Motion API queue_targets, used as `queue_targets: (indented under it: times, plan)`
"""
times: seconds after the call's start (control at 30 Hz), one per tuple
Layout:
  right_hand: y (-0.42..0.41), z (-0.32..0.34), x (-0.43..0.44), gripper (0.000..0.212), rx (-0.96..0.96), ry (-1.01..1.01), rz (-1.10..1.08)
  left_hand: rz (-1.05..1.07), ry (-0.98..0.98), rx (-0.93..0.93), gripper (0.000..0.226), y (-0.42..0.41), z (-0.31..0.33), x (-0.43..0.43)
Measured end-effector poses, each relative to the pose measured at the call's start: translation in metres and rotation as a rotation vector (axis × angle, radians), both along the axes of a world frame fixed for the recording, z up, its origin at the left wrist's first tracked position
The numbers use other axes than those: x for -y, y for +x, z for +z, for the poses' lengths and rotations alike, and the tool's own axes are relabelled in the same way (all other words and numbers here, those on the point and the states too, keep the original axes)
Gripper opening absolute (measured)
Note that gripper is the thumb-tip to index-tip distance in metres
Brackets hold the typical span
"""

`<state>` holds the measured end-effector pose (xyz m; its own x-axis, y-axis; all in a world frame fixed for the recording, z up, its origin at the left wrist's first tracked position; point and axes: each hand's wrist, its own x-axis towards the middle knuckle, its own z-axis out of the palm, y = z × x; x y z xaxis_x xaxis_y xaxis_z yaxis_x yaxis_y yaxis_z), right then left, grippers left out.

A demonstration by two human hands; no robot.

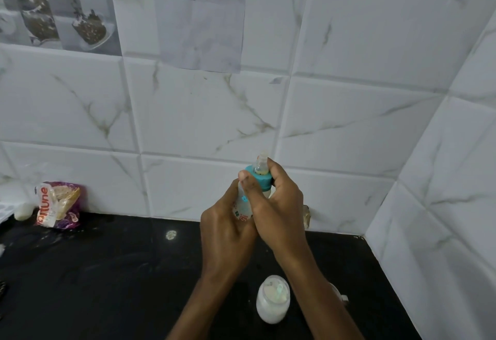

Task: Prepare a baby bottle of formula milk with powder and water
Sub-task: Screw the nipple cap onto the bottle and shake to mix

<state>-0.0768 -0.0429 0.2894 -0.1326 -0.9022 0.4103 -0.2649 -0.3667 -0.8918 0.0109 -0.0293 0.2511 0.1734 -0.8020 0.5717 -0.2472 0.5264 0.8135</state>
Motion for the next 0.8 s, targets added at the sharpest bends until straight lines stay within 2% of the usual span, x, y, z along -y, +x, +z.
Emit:
queue_targets:
  times: [0.07,0.17,0.2,0.3,0.37,0.47,0.57,0.73,0.8]
  plan:
    - [0.002,-0.002,0.002,0.026,0.000,0.000,-0.018,0.025,-0.009,0.010,0.044,0.000,0.000,0.000]
    - [0.001,-0.002,0.003,0.027,-0.038,0.021,0.003,0.054,0.005,0.049,0.044,0.004,-0.003,0.004]
    - [-0.001,-0.002,0.003,0.036,-0.043,0.046,0.025,0.059,0.023,0.063,0.045,0.007,-0.005,0.006]
    - [-0.006,-0.003,0.000,0.082,-0.015,0.146,0.113,0.067,0.077,0.077,0.045,0.013,-0.007,0.009]
    - [-0.008,-0.006,-0.003,0.091,0.027,0.196,0.181,0.065,0.090,0.065,0.043,0.016,-0.008,0.008]
    - [-0.012,-0.013,-0.010,0.086,-0.001,0.258,0.227,0.074,0.084,0.075,0.041,0.021,-0.012,0.006]
    - [-0.009,-0.025,-0.015,0.070,-0.003,0.346,0.315,0.081,0.072,0.096,0.037,0.026,-0.019,0.004]
    - [-0.001,-0.043,-0.016,0.049,0.095,0.430,0.318,0.091,0.152,0.149,0.049,0.036,-0.037,-0.003]
    - [0.002,-0.051,-0.016,0.048,0.095,0.437,0.319,0.066,0.171,0.176,0.051,0.042,-0.041,-0.009]
